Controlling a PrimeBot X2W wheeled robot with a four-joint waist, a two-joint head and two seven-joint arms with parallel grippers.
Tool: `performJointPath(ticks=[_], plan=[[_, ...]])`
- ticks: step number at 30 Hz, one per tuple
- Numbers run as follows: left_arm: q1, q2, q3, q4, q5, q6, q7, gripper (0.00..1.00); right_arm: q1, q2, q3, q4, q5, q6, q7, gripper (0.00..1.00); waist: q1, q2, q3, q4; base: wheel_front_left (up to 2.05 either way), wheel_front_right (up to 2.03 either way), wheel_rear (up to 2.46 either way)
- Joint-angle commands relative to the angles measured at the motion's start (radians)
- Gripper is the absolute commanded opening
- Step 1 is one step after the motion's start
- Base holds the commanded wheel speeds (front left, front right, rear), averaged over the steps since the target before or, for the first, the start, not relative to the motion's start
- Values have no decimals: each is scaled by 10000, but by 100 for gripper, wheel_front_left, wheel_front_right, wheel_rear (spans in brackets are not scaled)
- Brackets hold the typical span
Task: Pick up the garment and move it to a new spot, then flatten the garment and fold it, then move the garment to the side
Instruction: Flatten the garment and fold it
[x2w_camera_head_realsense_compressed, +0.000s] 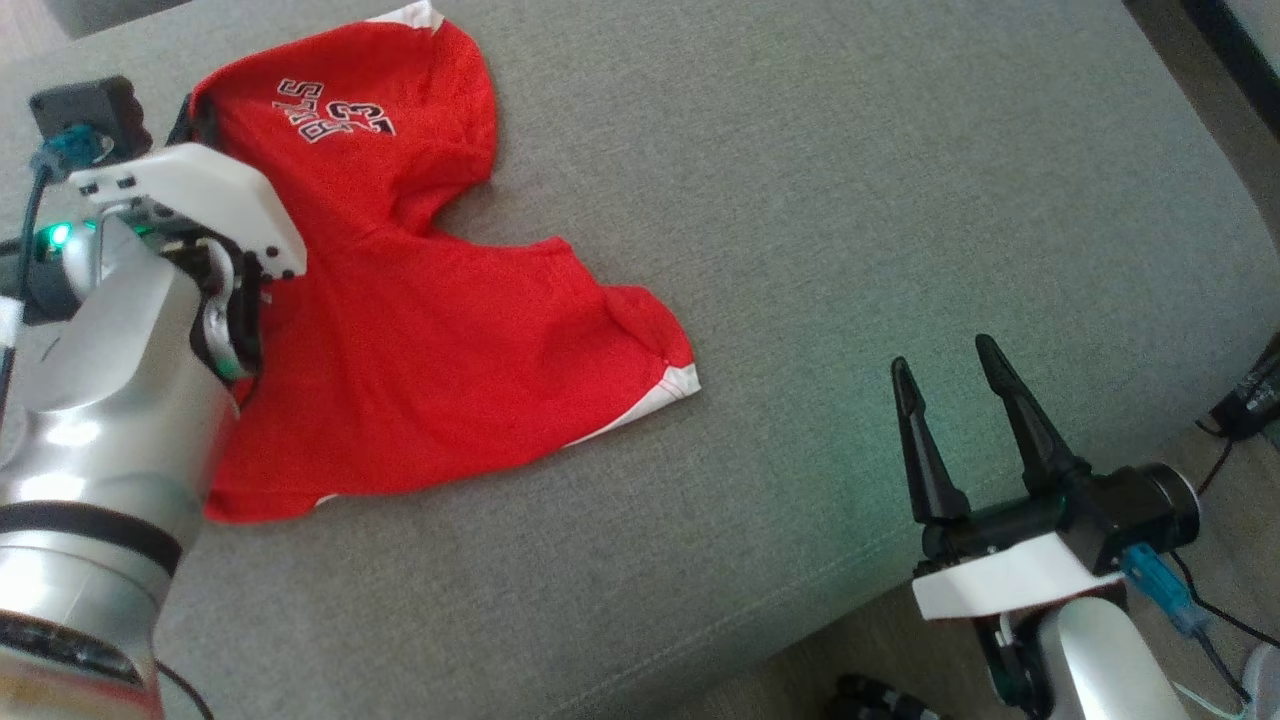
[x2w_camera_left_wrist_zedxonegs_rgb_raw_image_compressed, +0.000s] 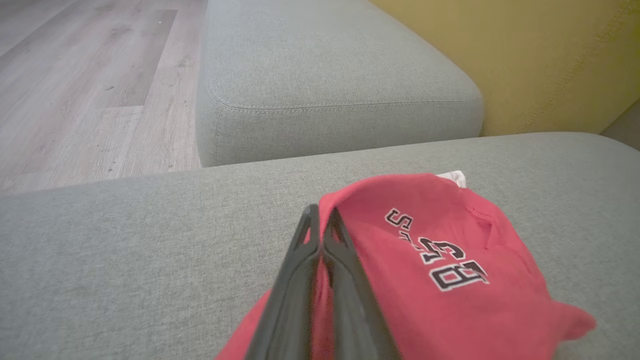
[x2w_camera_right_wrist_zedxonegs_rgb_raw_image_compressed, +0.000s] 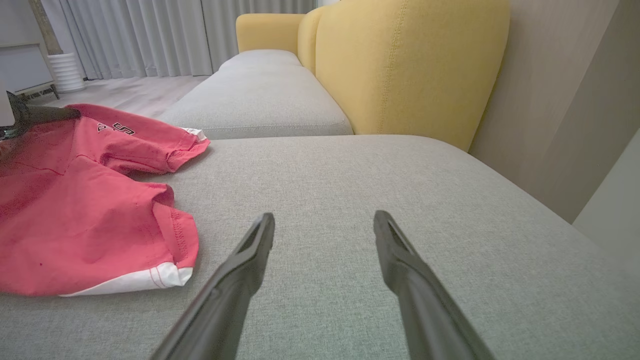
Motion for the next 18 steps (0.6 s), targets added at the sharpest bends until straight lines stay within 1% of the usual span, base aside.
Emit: performJointPath(ticks=[1,5,7,8,12,15,18], plan=[[-462,263,324,-141,-20,-42,-175,100,-224,-43,192,-249,57,-7,-107,100,-2,0,-40,-5,0,0,0],[-207,61,430,-129,89,-318,-601,100,-63,-42,40,-207,29,-7,-107,100,-2,0,-384,133,0,0,0],[83,-37,448,-491,310,-402,-665,100,66,-42,-81,-213,-12,-7,-107,100,-2,0,-631,298,0,0,0],[261,-72,558,-883,444,-406,-672,100,139,-42,-138,-221,-40,-7,-107,100,-2,0,-747,392,0,0,0],[1717,-199,1172,-2981,1018,-225,-680,100,445,-42,-332,-262,-118,-7,-107,100,-2,0,-1270,771,0,0,0],[3260,-238,1667,-4626,1285,58,-681,100,673,-42,-428,-295,-176,-7,-107,100,-2,0,-1547,1059,0,0,0],[4790,-143,2114,-6024,1568,480,-682,100,872,-42,-459,-320,-239,-7,-107,100,-2,0,-1749,1351,0,0,0]])
